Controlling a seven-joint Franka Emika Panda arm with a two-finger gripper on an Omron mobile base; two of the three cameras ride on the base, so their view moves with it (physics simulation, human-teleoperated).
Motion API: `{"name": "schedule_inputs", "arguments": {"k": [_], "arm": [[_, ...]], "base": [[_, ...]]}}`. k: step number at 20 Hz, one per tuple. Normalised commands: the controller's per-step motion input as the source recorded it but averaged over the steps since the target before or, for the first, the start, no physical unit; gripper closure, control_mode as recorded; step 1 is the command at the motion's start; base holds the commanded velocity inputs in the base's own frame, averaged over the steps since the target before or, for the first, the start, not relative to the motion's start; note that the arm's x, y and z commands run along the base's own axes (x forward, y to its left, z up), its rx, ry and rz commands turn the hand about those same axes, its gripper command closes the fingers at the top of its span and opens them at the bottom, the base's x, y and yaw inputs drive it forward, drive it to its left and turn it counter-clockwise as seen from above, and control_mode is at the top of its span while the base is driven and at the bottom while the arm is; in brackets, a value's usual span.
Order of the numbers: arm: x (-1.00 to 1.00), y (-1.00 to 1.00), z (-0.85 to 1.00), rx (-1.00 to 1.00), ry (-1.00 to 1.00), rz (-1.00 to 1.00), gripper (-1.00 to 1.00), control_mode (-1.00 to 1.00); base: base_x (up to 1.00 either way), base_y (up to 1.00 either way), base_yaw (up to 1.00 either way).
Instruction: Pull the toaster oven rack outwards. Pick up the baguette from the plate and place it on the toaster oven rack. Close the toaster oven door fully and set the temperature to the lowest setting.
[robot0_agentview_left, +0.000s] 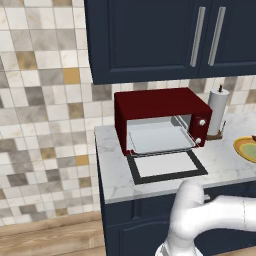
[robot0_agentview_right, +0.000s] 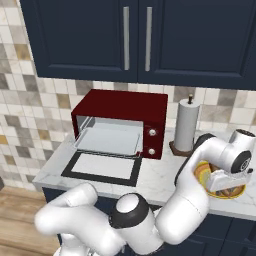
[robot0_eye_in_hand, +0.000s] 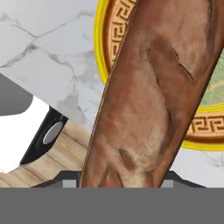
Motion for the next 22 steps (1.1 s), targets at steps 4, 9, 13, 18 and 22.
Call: {"name": "schedule_inputs", "arguments": {"k": [4, 9, 13, 18, 22], "arm": [[-0.91, 0.59, 0.72, -0.01, 0.00, 0.43, 1.00, -1.00], [-0.57, 1.00, 0.69, 0.00, 0.00, 0.39, 1.00, -1.00], [-0.34, 1.00, 0.55, 0.00, -0.12, 0.42, 1.00, -1.00], [-0.19, 0.97, 0.52, 0.06, -0.35, 0.33, 1.00, -1.00], [0.00, 1.00, 0.46, 0.06, -0.37, 0.34, 1.00, -1.00]], "base": [[0.00, 0.00, 0.00], [0.00, 0.00, 0.00], [0.00, 0.00, 0.00], [0.00, 0.00, 0.00], [0.00, 0.00, 0.00]]}}
